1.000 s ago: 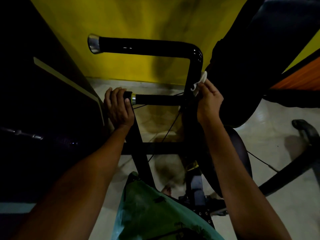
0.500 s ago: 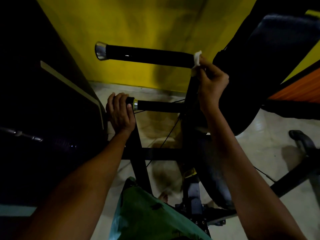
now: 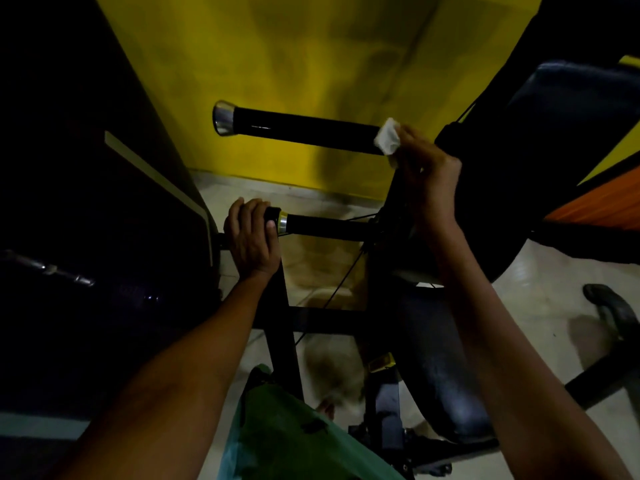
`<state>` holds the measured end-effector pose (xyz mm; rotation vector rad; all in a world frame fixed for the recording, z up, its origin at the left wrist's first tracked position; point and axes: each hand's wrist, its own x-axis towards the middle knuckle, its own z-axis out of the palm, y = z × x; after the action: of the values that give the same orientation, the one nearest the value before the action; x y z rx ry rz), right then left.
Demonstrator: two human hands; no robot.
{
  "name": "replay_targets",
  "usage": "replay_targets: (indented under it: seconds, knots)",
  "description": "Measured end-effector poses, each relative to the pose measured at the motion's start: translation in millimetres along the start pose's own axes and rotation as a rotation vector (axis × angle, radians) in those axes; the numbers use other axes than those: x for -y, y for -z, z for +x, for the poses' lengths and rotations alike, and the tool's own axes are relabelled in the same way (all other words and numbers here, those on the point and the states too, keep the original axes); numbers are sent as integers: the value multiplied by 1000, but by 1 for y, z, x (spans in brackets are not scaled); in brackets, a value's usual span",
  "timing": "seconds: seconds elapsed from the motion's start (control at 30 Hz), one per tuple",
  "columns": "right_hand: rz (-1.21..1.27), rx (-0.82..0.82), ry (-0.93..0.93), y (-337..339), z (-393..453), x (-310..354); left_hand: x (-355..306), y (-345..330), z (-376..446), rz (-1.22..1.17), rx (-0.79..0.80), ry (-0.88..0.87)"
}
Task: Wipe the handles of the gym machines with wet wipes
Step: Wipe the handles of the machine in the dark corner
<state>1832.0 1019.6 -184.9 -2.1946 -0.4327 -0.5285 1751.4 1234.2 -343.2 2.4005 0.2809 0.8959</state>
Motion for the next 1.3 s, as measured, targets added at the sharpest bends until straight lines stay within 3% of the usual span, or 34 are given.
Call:
replay_targets:
  seconds: [0.07,0.2,0.33,0.6,0.8,0.9,1.2,1.3]
  knots:
    - [-161,155,205,-5,13,13,-1,1,1,3,1,3]
    - [-291,330,319,6,24,14,0,2,0,17,3,-2]
    - [-436,299,405,-3,24,12,0,2,1,32,19,2]
    - [-378,355,530,-31,33,32,-2,3,1,34,23,5]
    - [-367,172,485,-22,19,16,-1,3,2,38,28,7]
    - [-339,156,479,-37,24,35,-1,2,1,24,23,18]
    - [-166,390,520,-118,57,115,0,2,0,0,32,32]
    - [-260,599,594,-131,67,126,1,2,0,11,39,23]
